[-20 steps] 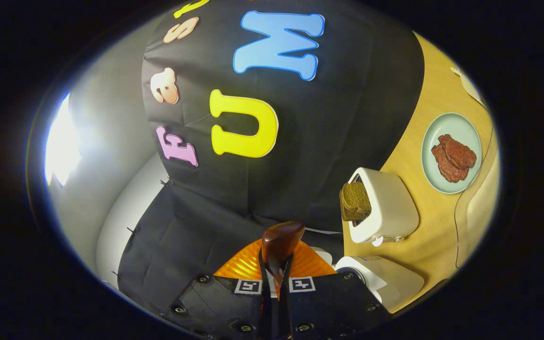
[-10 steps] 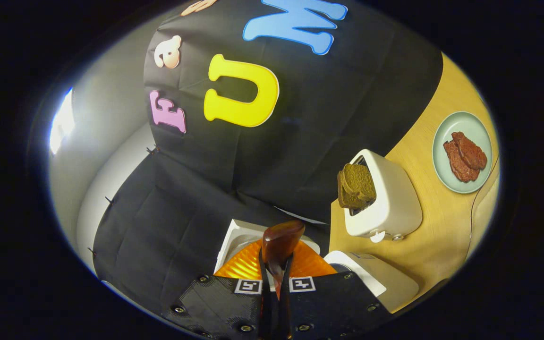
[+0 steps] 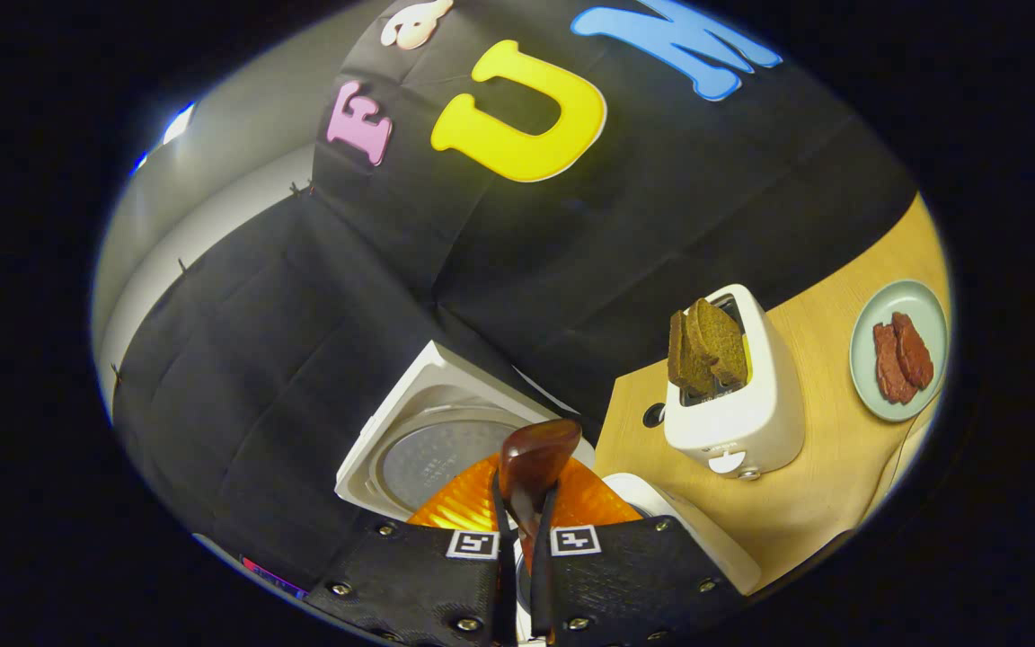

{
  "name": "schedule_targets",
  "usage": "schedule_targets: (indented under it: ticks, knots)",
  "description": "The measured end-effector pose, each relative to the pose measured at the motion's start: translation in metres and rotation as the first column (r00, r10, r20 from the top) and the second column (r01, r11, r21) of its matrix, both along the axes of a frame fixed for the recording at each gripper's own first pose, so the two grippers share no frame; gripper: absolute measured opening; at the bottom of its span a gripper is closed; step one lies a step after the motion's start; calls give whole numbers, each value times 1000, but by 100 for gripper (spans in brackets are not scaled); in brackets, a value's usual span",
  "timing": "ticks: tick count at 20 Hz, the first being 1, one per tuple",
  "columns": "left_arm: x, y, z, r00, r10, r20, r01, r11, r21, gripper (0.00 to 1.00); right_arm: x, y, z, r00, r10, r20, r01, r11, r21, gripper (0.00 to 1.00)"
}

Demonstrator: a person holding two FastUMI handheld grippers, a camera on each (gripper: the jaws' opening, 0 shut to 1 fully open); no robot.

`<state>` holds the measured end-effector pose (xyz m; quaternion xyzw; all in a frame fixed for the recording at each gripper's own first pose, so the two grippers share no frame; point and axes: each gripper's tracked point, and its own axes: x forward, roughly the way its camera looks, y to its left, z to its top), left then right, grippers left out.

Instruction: Close the left gripper, press the button to open the rice cooker; take a wooden spoon from the chopstick holder with the right hand, scoop a spoonful of rice and pour it into the rice cooker, then put the wooden spoon back into the chopstick holder.

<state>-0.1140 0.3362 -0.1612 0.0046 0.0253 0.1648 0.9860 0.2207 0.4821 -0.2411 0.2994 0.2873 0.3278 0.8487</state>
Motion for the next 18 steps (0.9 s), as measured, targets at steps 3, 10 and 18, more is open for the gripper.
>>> schedule_targets:
  ticks: [3,10,18]
  knots:
    - [-7,5,-3,1000,15,-2,-15,1000,-6,99,-6,12,-6,998,40,45,-37,997,-69,6]
    - [-16,14,-3,999,46,2,-46,999,-16,99,-20,38,-5,930,239,280,-128,923,-364,6]
    - [-19,18,-6,998,69,1,-69,997,-20,99,-66,68,18,726,519,450,-230,801,-552,6]
